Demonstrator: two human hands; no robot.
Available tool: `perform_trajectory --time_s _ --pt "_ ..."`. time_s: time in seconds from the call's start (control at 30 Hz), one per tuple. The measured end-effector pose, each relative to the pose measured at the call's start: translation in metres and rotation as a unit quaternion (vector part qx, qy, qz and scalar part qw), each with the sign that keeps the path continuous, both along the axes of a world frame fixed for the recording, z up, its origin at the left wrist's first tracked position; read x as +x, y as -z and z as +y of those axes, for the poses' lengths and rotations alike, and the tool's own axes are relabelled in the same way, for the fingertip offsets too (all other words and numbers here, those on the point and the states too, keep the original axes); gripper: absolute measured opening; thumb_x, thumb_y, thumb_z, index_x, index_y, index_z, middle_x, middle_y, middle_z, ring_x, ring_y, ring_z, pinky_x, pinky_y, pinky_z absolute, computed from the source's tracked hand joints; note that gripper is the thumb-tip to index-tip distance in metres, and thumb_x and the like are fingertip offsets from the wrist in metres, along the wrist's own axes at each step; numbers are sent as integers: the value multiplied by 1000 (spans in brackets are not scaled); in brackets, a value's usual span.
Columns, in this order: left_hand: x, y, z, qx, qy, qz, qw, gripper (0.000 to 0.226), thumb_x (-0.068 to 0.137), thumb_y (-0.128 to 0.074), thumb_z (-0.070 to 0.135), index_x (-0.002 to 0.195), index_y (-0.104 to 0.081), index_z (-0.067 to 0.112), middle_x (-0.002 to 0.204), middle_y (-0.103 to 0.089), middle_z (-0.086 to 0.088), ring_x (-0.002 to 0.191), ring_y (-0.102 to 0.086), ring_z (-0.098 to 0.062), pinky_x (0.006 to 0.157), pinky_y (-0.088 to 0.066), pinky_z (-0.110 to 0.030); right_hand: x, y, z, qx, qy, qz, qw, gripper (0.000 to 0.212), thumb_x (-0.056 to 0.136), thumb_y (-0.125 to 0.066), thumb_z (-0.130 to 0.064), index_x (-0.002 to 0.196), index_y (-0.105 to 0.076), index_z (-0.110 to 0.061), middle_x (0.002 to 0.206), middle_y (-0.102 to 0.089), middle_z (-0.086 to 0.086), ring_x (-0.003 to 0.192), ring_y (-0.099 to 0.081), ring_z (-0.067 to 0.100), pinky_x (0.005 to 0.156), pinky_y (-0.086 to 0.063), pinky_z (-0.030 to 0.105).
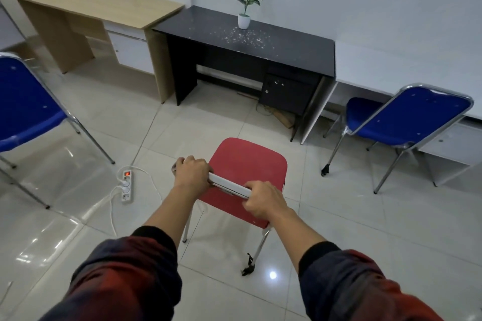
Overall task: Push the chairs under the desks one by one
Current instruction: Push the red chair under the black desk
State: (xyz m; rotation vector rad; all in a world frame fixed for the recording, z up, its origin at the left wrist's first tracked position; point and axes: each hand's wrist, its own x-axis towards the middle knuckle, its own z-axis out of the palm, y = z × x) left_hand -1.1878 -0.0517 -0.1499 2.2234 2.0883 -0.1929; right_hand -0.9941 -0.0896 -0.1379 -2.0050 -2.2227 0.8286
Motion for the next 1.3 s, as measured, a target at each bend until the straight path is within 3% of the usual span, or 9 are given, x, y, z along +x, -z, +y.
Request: perform_trajectory --time_s 0.3,0.5,0.73,0.83,0.93,1.1,1.17,1.3 --pt "9 3 41 14 -7 1 1000 24 84 -57 26 98 -75 35 97 -66 7 99 -54 -23 92 -37 -41 11 2 41 17 -8 14 1000 44 75 -61 -25 118 -70 -31 101 -74 -2 92 -68 26 86 -56 36" --pt "35 -2 61 13 12 8 1000 21 86 -54 22 92 -72 30 85 -60 6 91 -50 -21 78 -32 -40 45 -5 67 31 -23 -8 999 41 78 -63 -24 118 -70 -33 101 -74 -7 88 -65 19 81 -52 29" --pt "87 9 80 37 34 -17 999 12 86 -62 26 93 -72 26 87 -64 5 91 -57 -22 80 -36 -38 98 -6 95 43 -5 -45 998 35 78 -64 -32 112 -72 -36 98 -74 -10 90 -67 19 79 -54 32" --pt "86 -4 105 51 39 -17 998 14 88 -63 32 95 -71 23 90 -67 1 91 -59 -24 84 -40 -38 100 -12 118 62 -4 -32 998 32 80 -65 -29 111 -72 -33 95 -73 -7 85 -64 18 72 -48 28" --pt "88 -13 122 40 44 -17 998 21 88 -64 41 99 -72 25 88 -68 0 88 -61 -24 83 -41 -38 102 -18 135 67 -3 -35 997 35 80 -66 -29 114 -72 -31 96 -72 -5 83 -60 18 73 -48 28" --pt "88 -24 150 -2 62 -11 998 28 83 -63 51 98 -72 28 83 -66 2 73 -60 -21 63 -44 -31 110 -27 155 66 -9 -16 998 32 81 -66 -28 112 -72 -29 90 -71 -6 77 -58 16 66 -42 24" --pt "87 -28 156 -37 79 -9 996 32 82 -59 54 100 -71 31 85 -67 4 76 -62 -21 64 -48 -30 112 -28 156 63 -19 -12 998 30 81 -66 -27 110 -73 -29 87 -70 -7 75 -59 16 64 -40 23" --pt "90 -28 146 -118 110 13 987 35 83 -53 54 109 -68 36 93 -70 6 84 -65 -19 71 -52 -31 117 -20 144 39 -27 -11 999 32 76 -63 -27 106 -72 -31 88 -73 -5 82 -65 22 75 -52 31"
